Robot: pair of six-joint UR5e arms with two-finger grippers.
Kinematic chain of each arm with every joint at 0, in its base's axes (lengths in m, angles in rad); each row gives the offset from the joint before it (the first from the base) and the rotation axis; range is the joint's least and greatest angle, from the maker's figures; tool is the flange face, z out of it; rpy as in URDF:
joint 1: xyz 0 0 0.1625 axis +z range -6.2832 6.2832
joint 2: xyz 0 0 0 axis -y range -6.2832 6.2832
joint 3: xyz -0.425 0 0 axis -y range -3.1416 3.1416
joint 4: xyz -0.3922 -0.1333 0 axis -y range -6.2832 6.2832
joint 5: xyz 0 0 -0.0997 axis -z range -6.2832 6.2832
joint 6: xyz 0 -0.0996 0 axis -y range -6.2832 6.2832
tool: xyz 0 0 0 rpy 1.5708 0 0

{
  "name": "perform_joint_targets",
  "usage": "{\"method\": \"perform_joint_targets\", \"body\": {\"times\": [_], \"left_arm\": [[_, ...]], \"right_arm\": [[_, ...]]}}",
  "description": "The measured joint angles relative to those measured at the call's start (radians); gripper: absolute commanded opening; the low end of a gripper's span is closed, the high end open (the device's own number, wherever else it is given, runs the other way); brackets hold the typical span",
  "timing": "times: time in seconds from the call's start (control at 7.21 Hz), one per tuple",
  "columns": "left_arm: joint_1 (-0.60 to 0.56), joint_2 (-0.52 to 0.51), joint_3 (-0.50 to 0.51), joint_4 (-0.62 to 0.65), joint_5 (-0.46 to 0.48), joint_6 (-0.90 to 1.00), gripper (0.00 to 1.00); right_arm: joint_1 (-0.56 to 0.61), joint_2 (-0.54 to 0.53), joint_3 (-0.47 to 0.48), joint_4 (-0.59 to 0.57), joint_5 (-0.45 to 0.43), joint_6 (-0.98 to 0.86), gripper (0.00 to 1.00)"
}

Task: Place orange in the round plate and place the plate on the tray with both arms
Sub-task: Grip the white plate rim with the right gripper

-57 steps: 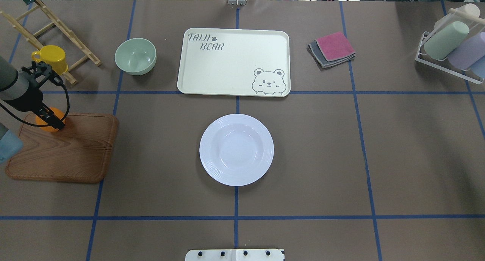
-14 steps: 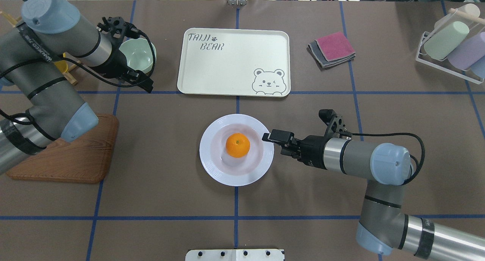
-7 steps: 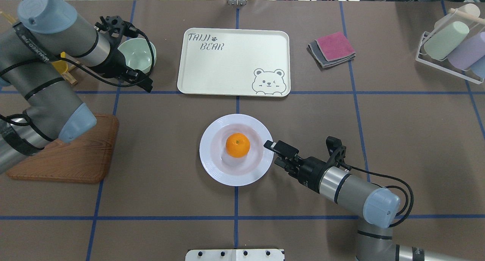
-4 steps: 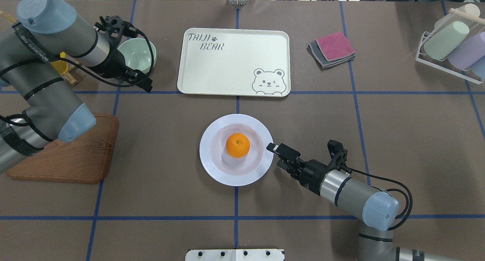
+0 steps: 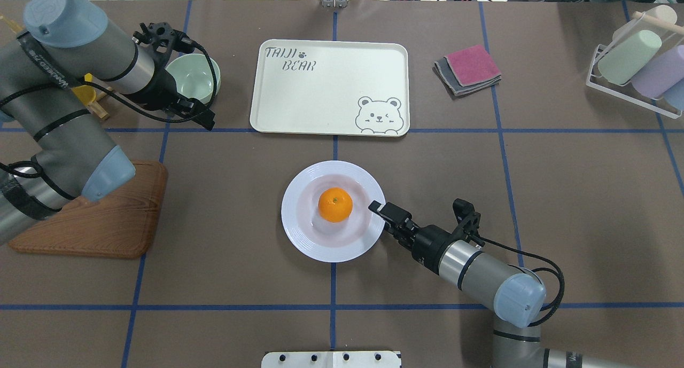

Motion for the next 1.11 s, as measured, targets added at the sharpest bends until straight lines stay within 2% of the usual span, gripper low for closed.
{"method": "perform_joint_targets", "body": {"times": [0.14,0.42,1.11], "left_arm": [[0.0,0.0,0.0,0.0,0.0,0.0,0.99],[0.0,0.0,0.0,0.001,0.0,0.001,0.99],[0.001,0.0,0.0,0.001,0.0,-0.001,0.99]], "right_arm": [[-0.001,0.009,-0.008,0.001,-0.004,0.002,0.37],[-0.002,0.013,-0.012,0.002,-0.006,0.002,0.0],[-0.001,0.016,0.014,0.007,-0.035,-0.003,0.0]]}}
